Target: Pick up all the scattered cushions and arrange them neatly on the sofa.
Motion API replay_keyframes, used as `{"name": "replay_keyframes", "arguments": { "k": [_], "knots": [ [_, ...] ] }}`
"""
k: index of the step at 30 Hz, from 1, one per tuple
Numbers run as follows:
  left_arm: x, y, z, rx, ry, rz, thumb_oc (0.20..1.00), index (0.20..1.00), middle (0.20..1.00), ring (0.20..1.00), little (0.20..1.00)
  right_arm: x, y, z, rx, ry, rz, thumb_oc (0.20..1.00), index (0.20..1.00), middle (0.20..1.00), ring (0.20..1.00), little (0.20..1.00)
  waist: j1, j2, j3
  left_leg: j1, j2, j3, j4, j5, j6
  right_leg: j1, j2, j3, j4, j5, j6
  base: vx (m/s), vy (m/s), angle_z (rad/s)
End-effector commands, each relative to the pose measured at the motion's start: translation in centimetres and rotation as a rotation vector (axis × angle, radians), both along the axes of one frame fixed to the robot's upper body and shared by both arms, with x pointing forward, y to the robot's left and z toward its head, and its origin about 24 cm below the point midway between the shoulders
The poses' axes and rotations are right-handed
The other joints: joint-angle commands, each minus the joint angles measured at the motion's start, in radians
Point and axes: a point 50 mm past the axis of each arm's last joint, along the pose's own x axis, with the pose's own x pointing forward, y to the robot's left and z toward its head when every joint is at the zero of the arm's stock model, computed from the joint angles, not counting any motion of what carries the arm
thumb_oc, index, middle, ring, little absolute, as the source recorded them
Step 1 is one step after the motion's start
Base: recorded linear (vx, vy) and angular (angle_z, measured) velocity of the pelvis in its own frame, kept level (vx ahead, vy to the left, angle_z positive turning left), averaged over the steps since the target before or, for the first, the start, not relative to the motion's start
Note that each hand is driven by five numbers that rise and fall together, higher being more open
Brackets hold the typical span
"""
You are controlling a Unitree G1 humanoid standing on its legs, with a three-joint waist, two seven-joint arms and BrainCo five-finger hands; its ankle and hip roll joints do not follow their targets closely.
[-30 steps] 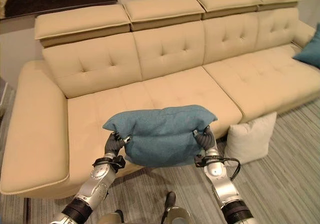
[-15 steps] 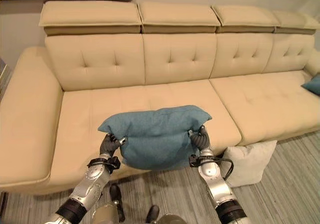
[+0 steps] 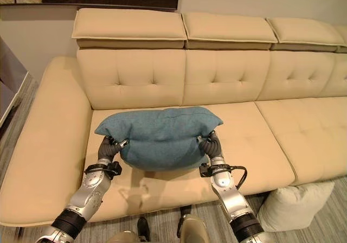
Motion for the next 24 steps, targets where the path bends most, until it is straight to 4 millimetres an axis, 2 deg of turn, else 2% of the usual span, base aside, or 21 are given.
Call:
{"name": "replay_keyframes", "arguments": {
  "k": [1, 6, 13, 16, 18, 20, 21, 23, 24],
  "knots": [
    [1.0, -5.1, 5.2, -0.063, -0.283, -0.199, 0.200, 0.200, 0.200, 0.200, 0.200, 1.5, 1.8, 4.6, 0.046, -0.236, 0.095, 0.200, 0.200, 0.200, 0.200, 0.200, -0.005, -0.015, -0.074, -0.019, 0.064, -0.014, 0.049, -0.001, -0.085, 0.108, 0.029, -0.035, -0.083, 0.023, 0.032, 0.14, -0.087, 0.24],
    [1.0, -4.6, 5.3, -0.066, -0.285, -0.180, 0.200, 0.200, 0.200, 0.200, 0.200, 1.4, 1.1, 4.3, 0.029, -0.222, 0.087, 0.200, 0.200, 0.200, 0.200, 0.200, -0.005, -0.003, -0.103, 0.012, 0.081, -0.022, 0.005, 0.016, -0.109, 0.189, 0.047, -0.098, -0.174, 0.012, 0.019, 0.11, -0.079, 0.16],
    [1.0, -4.8, 5.4, -0.064, -0.289, -0.179, 0.200, 0.200, 0.200, 0.200, 0.200, 0.9, 0.7, 4.1, 0.023, -0.221, 0.076, 0.200, 0.200, 0.200, 0.200, 0.200, -0.007, 0.011, -0.108, 0.031, 0.091, -0.011, -0.053, 0.046, -0.123, 0.218, 0.055, -0.118, -0.226, 0.009, 0.021, 0.02, -0.028, 0.03],
    [1.4, -5.1, 6.1, -0.051, -0.317, -0.179, 0.200, 0.200, 0.200, 0.200, 0.200, 1.2, 0.6, 5.0, 0.006, -0.260, 0.066, 0.200, 0.200, 0.200, 0.200, 0.200, -0.013, 0.021, -0.101, 0.027, 0.092, -0.007, -0.071, 0.056, -0.127, 0.212, 0.050, -0.126, -0.226, 0.009, 0.023, -0.03, 0.005, 0.04],
    [1.9, -5.4, 7.1, -0.048, -0.353, -0.182, 0.200, 0.200, 0.200, 0.200, 0.200, 1.6, 0.6, 5.8, 0.000, -0.293, 0.063, 0.200, 0.200, 0.200, 0.200, 0.200, -0.016, 0.026, -0.093, 0.022, 0.091, -0.007, -0.073, 0.056, -0.129, 0.208, 0.045, -0.130, -0.226, 0.012, 0.023, -0.03, 0.000, 0.02],
    [3.0, -6.0, 9.0, -0.047, -0.424, -0.170, 0.200, 0.200, 0.200, 0.200, 0.200, 2.8, 1.2, 7.9, -0.012, -0.376, 0.072, 0.200, 0.200, 0.200, 0.200, 0.200, -0.016, 0.034, -0.069, 0.008, 0.088, -0.008, -0.068, 0.055, -0.131, 0.197, 0.040, -0.134, -0.226, 0.017, 0.021, -0.07, 0.007, 0.06],
    [3.1, -6.0, 9.1, -0.047, -0.425, -0.169, 0.200, 0.200, 0.200, 0.200, 0.200, 2.8, 1.2, 8.0, -0.013, -0.377, 0.072, 0.200, 0.200, 0.200, 0.200, 0.200, -0.017, 0.034, -0.068, 0.008, 0.088, -0.008, -0.067, 0.054, -0.131, 0.197, 0.040, -0.134, -0.226, 0.017, 0.021, -0.12, -0.001, 0.04],
    [4.9, -6.8, 13.0, -0.059, -0.553, -0.137, 0.200, 0.200, 0.200, 0.200, 0.200, 5.0, 3.0, 12.0, -0.023, -0.515, 0.103, 0.200, 0.200, 0.200, 0.200, 0.200, -0.012, 0.041, -0.005, -0.056, 0.089, -0.014, -0.036, 0.056, -0.132, 0.140, 0.034, -0.132, -0.214, 0.032, 0.016, -0.22, -0.021, 0.02],
    [5.0, -6.8, 13.1, -0.059, -0.556, -0.136, 0.200, 0.200, 0.200, 0.200, 0.200, 5.0, 3.0, 12.1, -0.023, -0.518, 0.103, 0.200, 0.200, 0.200, 0.200, 0.200, -0.012, 0.041, -0.004, -0.059, 0.089, -0.014, -0.034, 0.055, -0.132, 0.138, 0.034, -0.132, -0.214, 0.032, 0.016, -0.19, -0.020, 0.00]
  ]
}}
